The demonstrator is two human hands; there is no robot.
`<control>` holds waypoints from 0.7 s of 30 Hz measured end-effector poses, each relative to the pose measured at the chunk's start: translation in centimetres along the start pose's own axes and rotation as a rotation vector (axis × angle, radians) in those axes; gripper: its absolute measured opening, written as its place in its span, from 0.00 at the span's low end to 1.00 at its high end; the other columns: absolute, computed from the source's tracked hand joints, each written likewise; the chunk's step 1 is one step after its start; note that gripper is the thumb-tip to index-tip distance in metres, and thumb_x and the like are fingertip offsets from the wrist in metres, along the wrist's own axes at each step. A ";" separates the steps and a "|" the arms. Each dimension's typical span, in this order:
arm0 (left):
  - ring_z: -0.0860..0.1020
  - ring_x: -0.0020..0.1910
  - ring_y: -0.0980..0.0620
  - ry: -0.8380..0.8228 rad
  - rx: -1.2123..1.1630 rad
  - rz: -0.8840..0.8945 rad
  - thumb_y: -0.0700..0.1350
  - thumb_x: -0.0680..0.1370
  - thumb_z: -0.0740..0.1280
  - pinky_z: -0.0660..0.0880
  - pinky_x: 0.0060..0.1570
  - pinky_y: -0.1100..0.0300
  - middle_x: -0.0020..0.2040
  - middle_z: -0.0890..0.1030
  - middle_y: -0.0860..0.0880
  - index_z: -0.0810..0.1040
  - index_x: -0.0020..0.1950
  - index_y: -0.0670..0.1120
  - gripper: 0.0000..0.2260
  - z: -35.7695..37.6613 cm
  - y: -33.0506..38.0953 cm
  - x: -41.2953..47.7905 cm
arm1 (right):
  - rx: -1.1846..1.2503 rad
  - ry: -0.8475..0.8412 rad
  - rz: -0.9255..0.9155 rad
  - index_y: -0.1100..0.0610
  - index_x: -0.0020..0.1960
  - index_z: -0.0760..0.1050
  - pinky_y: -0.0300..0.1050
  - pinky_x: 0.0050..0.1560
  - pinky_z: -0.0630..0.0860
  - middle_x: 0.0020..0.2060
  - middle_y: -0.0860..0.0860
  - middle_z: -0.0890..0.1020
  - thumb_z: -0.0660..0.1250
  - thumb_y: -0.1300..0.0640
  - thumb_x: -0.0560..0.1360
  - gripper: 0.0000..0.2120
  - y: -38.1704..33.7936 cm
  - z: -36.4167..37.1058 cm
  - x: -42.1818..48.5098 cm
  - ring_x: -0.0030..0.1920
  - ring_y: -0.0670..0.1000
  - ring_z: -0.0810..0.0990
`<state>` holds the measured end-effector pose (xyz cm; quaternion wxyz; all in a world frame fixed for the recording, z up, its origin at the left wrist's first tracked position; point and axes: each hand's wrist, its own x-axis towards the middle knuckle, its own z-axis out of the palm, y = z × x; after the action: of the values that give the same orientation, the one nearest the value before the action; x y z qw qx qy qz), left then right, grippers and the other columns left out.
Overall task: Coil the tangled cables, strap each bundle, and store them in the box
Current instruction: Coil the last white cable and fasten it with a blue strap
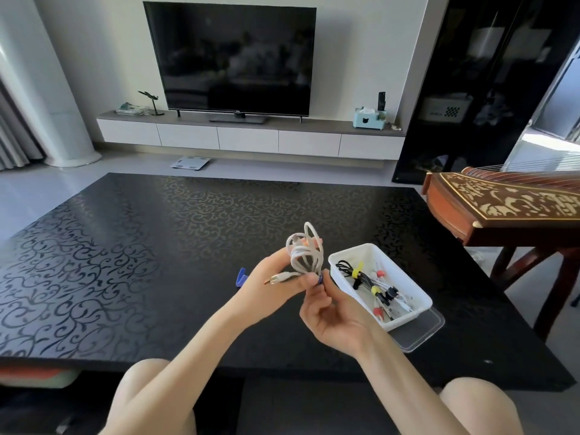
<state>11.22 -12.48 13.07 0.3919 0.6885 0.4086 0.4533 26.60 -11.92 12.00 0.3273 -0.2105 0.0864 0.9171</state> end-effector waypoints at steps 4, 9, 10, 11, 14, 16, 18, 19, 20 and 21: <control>0.80 0.57 0.51 0.104 -0.242 -0.081 0.48 0.75 0.68 0.77 0.55 0.58 0.55 0.83 0.49 0.82 0.52 0.50 0.08 -0.8 -0.8 -0.4 | -0.013 0.029 0.123 0.63 0.41 0.78 0.38 0.19 0.72 0.29 0.52 0.76 0.71 0.57 0.67 0.09 1.3 -0.8 1.6 0.24 0.50 0.73; 0.82 0.48 0.48 0.199 -0.428 -0.165 0.49 0.75 0.66 0.80 0.49 0.50 0.42 0.83 0.49 0.81 0.42 0.49 0.06 -2.0 -2.6 -1.0 | -0.200 0.145 0.169 0.61 0.42 0.78 0.35 0.20 0.71 0.29 0.51 0.77 0.74 0.54 0.65 0.12 2.5 -1.0 3.8 0.24 0.47 0.73; 0.82 0.44 0.49 0.218 -0.446 -0.187 0.49 0.76 0.66 0.80 0.46 0.52 0.39 0.82 0.49 0.81 0.41 0.49 0.07 -2.5 -2.8 -1.1 | -0.333 0.182 0.175 0.61 0.41 0.79 0.35 0.21 0.70 0.30 0.50 0.77 0.75 0.49 0.65 0.15 2.7 -1.0 4.2 0.25 0.46 0.73; 0.81 0.39 0.51 0.253 -0.483 -0.220 0.49 0.76 0.66 0.80 0.41 0.56 0.37 0.81 0.49 0.79 0.41 0.47 0.07 -3.2 -3.1 -1.1 | -0.506 0.232 0.183 0.60 0.40 0.79 0.35 0.21 0.70 0.30 0.50 0.77 0.74 0.44 0.66 0.19 3.0 -1.0 4.7 0.25 0.46 0.73; 0.69 0.26 0.57 0.346 -0.368 -0.311 0.40 0.81 0.60 0.70 0.28 0.65 0.30 0.70 0.50 0.68 0.40 0.44 0.09 -5.3 -3.8 -0.9 | -1.273 0.498 -0.005 0.58 0.40 0.81 0.36 0.26 0.69 0.28 0.48 0.79 0.67 0.34 0.69 0.26 3.2 -1.2 5.6 0.26 0.45 0.73; 0.63 0.24 0.58 0.338 -0.175 -0.370 0.39 0.82 0.58 0.63 0.24 0.65 0.29 0.66 0.50 0.65 0.41 0.44 0.10 -6.9 -4.8 -1.1 | -1.563 0.655 -0.353 0.55 0.40 0.80 0.36 0.26 0.69 0.27 0.47 0.78 0.63 0.36 0.73 0.22 2.6 -1.7 6.6 0.26 0.44 0.72; 0.62 0.23 0.56 0.303 -0.103 -0.442 0.39 0.81 0.58 0.60 0.23 0.64 0.28 0.66 0.50 0.65 0.42 0.44 0.08 -8.3 -6.0 -1.8 | -1.608 0.637 -0.571 0.55 0.40 0.79 0.40 0.31 0.72 0.28 0.47 0.78 0.62 0.41 0.76 0.18 1.8 -1.9 7.6 0.28 0.45 0.73; 0.62 0.23 0.56 0.304 -0.099 -0.478 0.39 0.81 0.59 0.60 0.22 0.64 0.28 0.67 0.50 0.65 0.42 0.44 0.08 -8.9 -6.5 -2.3 | -1.687 0.620 -0.635 0.55 0.42 0.79 0.42 0.36 0.74 0.29 0.46 0.78 0.62 0.43 0.76 0.16 1.4 -2.1 8.1 0.30 0.45 0.74; 0.63 0.22 0.56 0.322 -0.107 -0.510 0.40 0.81 0.60 0.61 0.21 0.64 0.28 0.69 0.49 0.66 0.42 0.44 0.08 -9.6 -6.9 -2.7 | -1.812 0.614 -0.685 0.54 0.45 0.79 0.43 0.40 0.75 0.31 0.45 0.79 0.62 0.46 0.77 0.13 1.0 -2.4 8.7 0.34 0.45 0.76; 0.65 0.21 0.55 0.358 -0.145 -0.537 0.40 0.80 0.62 0.62 0.19 0.65 0.27 0.71 0.48 0.68 0.42 0.43 0.07 -10.4 -7.2 -3.0 | -1.949 0.609 -0.720 0.52 0.49 0.79 0.41 0.42 0.74 0.34 0.44 0.79 0.62 0.48 0.78 0.10 0.9 -2.7 9.6 0.37 0.45 0.77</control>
<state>-0.86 -10.90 8.53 0.4672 0.4360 0.6047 0.4754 20.27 -8.00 5.39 0.2340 -0.6121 -0.6691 0.3504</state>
